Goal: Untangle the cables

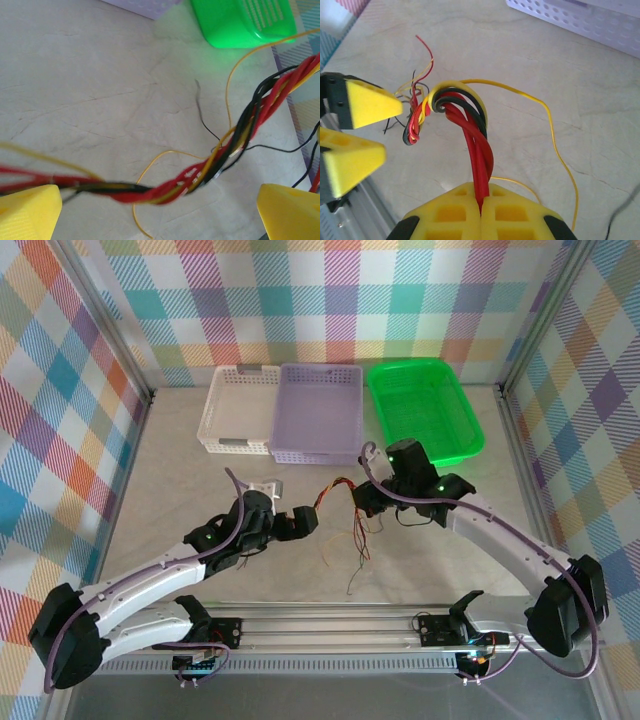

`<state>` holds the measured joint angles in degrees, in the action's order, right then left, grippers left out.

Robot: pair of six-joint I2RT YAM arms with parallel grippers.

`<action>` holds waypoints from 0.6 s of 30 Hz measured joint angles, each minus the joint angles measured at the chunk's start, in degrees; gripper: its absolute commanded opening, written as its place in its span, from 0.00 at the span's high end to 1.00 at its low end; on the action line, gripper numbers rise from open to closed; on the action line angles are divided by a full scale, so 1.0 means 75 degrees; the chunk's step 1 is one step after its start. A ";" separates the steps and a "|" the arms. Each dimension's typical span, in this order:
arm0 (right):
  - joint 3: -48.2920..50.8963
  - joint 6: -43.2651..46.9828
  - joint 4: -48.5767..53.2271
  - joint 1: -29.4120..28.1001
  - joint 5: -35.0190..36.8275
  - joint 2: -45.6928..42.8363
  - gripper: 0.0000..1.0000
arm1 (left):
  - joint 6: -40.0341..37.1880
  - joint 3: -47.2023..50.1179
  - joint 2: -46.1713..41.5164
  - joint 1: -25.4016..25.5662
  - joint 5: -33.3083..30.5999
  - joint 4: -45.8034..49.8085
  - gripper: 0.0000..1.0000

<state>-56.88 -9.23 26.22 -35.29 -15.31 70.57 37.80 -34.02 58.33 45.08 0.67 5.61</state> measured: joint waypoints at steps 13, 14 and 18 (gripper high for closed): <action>-0.0487 0.0131 0.0335 0.0000 -0.0938 -0.0221 1.00 | -0.1370 -0.0143 0.0379 0.0023 0.0175 0.0055 0.04; -0.0495 0.0131 0.0341 0.0000 -0.0970 -0.0221 1.00 | -0.1399 -0.0149 0.0428 0.0023 0.0169 0.0052 0.06; -0.0504 0.0152 0.0446 0.0000 -0.1061 -0.0221 1.00 | -0.1530 -0.0149 0.0510 0.0023 0.0140 0.0050 0.12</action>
<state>-60.66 -8.10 29.56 -35.29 -23.27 68.90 26.33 -35.14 62.15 45.25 1.72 5.98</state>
